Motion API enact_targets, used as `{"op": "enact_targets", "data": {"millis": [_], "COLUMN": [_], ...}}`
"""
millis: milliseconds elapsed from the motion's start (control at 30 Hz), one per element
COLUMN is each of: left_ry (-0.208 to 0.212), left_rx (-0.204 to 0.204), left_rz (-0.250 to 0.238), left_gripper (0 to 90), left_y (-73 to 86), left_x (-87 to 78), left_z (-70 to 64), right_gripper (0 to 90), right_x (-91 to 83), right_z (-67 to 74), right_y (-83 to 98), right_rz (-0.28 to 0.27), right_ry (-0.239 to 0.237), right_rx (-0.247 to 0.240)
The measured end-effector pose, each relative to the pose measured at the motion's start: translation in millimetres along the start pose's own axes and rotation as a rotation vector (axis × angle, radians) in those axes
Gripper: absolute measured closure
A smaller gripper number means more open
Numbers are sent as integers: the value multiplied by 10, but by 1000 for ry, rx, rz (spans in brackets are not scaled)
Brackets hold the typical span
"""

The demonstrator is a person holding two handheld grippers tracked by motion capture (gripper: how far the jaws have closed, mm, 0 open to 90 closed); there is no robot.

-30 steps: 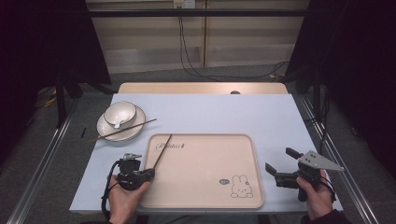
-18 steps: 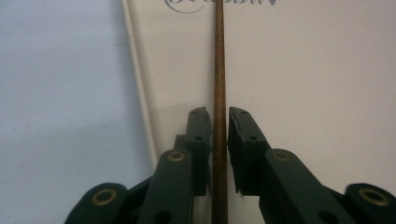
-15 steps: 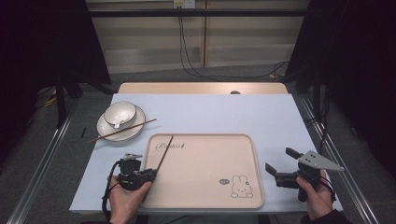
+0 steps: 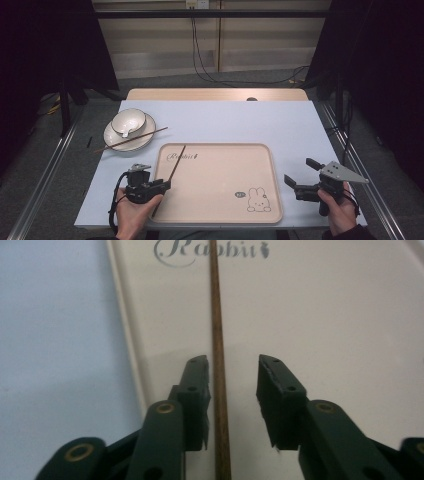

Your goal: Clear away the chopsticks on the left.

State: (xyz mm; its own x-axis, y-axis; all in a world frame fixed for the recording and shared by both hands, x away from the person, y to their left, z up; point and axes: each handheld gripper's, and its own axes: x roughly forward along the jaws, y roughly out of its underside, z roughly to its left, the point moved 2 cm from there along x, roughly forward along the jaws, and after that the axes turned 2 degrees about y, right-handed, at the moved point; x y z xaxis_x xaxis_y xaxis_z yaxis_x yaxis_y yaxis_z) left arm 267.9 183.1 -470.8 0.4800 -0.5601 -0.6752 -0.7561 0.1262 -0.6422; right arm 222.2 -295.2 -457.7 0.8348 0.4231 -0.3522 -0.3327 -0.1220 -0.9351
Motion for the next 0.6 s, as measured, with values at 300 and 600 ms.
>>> {"op": "enact_targets", "data": {"millis": [300, 600], "left_ry": [29, 73], "left_rx": [166, 262], "left_rz": [-132, -205], "left_gripper": [216, 67], "left_y": [-73, -135], "left_x": [-153, -334], "left_z": [63, 268], "right_gripper": [17, 18], "right_x": [1, 1], "right_z": [0, 5], "right_y": [-1, -6], "right_rz": [-2, -4], "right_ry": [2, -5], "right_rx": [-2, -7]}}
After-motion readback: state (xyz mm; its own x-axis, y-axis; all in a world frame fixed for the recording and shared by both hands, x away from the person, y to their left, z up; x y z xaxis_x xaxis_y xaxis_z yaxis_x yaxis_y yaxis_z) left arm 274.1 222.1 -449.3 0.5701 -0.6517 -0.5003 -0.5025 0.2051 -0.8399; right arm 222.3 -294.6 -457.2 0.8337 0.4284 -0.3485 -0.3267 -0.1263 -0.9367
